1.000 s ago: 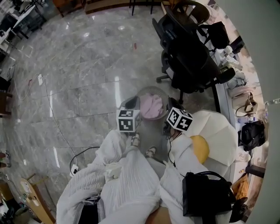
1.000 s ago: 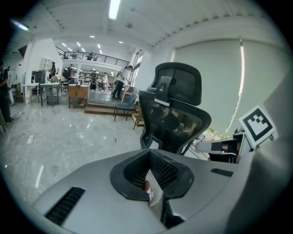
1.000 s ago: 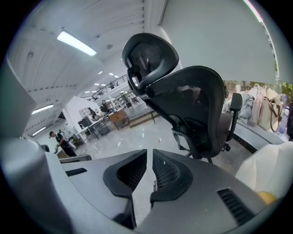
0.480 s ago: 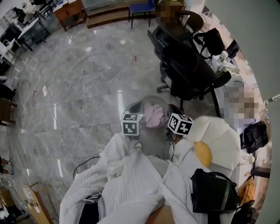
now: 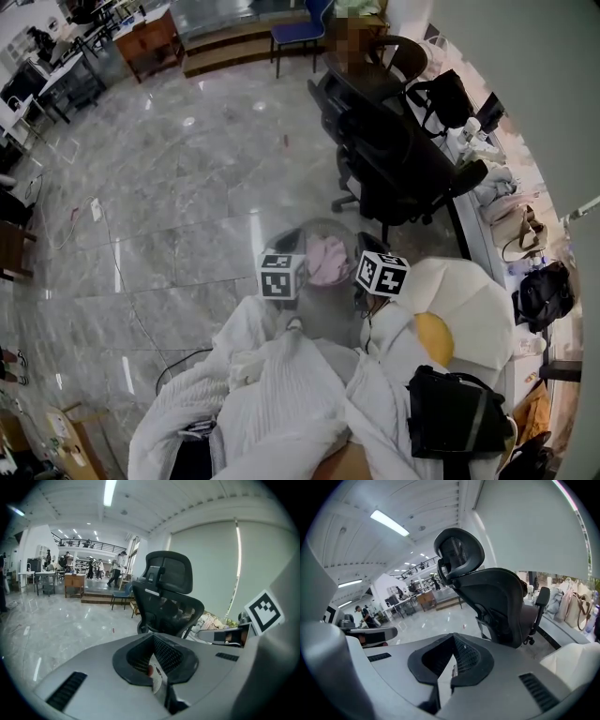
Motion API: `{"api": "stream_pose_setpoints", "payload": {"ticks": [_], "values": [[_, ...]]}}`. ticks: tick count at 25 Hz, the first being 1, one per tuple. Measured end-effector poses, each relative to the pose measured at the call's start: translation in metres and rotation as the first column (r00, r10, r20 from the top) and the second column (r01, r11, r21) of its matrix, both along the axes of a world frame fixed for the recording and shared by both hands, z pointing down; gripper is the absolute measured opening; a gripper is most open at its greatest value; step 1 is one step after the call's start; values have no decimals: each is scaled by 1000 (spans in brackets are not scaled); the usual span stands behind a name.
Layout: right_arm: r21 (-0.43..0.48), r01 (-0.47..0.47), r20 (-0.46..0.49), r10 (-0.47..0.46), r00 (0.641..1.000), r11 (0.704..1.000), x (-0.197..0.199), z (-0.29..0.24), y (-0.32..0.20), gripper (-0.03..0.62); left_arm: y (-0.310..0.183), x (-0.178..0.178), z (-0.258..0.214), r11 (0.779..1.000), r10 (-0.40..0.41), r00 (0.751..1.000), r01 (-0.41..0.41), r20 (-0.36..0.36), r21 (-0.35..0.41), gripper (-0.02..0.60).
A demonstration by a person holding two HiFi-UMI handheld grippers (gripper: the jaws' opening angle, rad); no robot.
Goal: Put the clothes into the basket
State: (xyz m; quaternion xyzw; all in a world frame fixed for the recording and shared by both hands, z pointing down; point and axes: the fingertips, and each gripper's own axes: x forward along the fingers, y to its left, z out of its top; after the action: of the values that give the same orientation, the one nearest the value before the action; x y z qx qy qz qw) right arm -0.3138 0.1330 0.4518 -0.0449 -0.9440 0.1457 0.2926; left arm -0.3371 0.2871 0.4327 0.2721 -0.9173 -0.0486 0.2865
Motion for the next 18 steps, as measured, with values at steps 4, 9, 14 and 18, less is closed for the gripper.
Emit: {"api": "stream_pose_setpoints", "payload": {"ticks": [4, 9, 14, 18], "values": [[10, 2, 6, -2, 1000, 1000, 2, -3, -5, 23, -2, 4, -4, 1000, -4, 1000, 4, 0, 4, 3], [20, 1, 14, -1, 1000, 1000, 4, -5, -3, 23, 8, 7, -4, 1000, -15, 1000, 15, 4, -5, 3], [24, 10, 12, -10, 1000, 1000, 8, -4, 0, 23, 11, 10, -3, 1000, -18, 1000, 18, 5, -9, 3], [29, 14, 12, -14, 1000, 999, 11, -4, 5, 23, 13, 13, -5, 1000, -10, 1000, 10, 10, -10, 3]]}}
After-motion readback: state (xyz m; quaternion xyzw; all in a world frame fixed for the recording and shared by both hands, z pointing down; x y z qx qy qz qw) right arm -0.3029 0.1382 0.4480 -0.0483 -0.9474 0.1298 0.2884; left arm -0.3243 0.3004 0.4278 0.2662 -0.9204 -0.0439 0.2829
